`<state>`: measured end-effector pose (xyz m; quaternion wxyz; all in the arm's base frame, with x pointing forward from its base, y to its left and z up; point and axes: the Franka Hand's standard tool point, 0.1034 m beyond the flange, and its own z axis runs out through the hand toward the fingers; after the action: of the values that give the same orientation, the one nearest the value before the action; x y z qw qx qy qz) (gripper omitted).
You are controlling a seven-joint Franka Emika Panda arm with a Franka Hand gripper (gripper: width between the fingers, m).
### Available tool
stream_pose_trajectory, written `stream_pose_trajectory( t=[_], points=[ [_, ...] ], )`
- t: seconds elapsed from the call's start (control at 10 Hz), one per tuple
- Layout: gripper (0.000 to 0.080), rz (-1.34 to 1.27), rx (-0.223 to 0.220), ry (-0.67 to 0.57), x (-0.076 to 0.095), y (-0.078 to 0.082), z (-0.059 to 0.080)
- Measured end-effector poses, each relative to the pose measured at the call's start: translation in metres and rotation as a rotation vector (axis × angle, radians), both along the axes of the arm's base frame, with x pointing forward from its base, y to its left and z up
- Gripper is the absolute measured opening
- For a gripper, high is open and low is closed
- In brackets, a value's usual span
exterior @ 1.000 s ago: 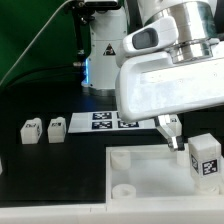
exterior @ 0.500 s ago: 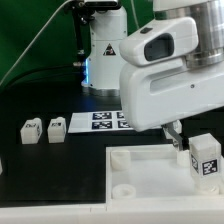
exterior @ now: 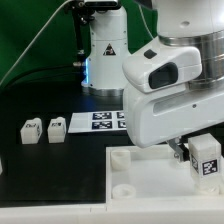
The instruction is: Assemble one leg
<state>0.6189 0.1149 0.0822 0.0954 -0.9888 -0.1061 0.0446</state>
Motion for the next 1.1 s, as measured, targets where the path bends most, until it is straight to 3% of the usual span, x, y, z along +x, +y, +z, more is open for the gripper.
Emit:
stream_pose_trajectory(
  t=[0.1,0.2,0.3,0.4,0.7,1.1],
  points=[
    [0.0514,0.0,0.0,0.001,-0.0003,-0.0003,-0.0007],
    [0.0514,0.0,0.0,0.001,-0.0003,-0.0005,-0.0008],
    [0.0375,0.0,-0.001,0.001,-0.0003,-0.001,-0.001],
    [0.0298,-0.003,-0.004,0.001,0.0001,-0.0041,-0.0013],
    [0.0298,-0.052,-0.009,0.004,0.0002,-0.0043,-0.002],
    [0.0298,-0.615,-0.03,0.028,0.0003,0.0,-0.0043]
  ],
)
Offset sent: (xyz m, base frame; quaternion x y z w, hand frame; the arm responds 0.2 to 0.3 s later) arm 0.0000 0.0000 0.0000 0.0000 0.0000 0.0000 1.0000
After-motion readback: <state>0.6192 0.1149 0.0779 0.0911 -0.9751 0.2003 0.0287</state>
